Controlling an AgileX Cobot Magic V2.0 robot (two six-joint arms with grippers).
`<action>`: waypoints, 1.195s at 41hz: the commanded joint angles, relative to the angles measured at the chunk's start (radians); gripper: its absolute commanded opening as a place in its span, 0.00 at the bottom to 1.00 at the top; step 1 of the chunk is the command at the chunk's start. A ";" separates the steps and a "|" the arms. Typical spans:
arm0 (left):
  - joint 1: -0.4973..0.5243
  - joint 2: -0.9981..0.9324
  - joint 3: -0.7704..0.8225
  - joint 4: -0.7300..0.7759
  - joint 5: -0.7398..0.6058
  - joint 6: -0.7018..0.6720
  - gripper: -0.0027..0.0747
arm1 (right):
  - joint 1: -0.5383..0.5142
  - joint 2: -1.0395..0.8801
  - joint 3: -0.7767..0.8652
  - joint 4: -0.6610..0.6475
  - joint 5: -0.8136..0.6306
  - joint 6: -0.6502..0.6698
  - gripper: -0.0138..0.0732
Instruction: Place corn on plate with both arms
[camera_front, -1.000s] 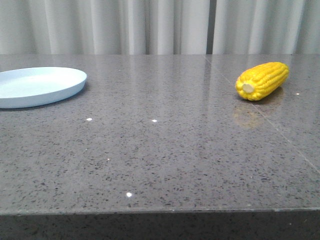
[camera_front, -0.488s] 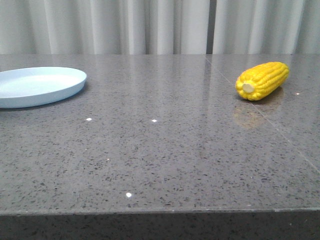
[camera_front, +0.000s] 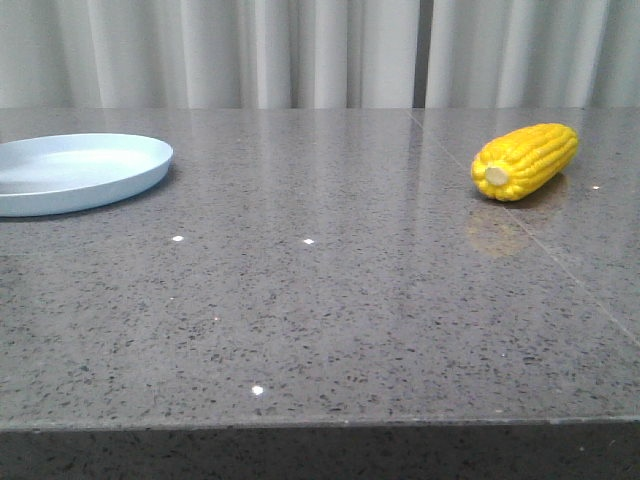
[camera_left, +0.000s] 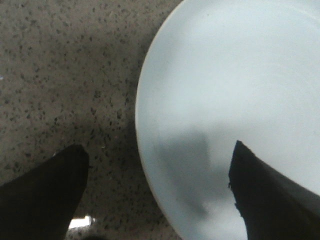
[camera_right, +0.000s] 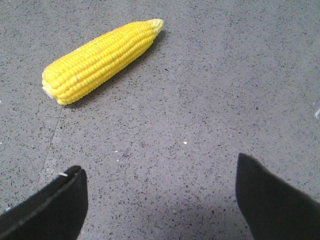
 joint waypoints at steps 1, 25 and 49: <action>0.001 -0.003 -0.061 -0.050 -0.036 0.022 0.76 | -0.006 0.008 -0.034 -0.015 -0.062 -0.010 0.88; 0.001 0.061 -0.094 -0.058 -0.024 0.022 0.09 | -0.006 0.008 -0.034 -0.015 -0.061 -0.010 0.88; -0.205 0.063 -0.332 -0.170 0.098 0.022 0.01 | -0.006 0.008 -0.034 -0.015 -0.062 -0.010 0.88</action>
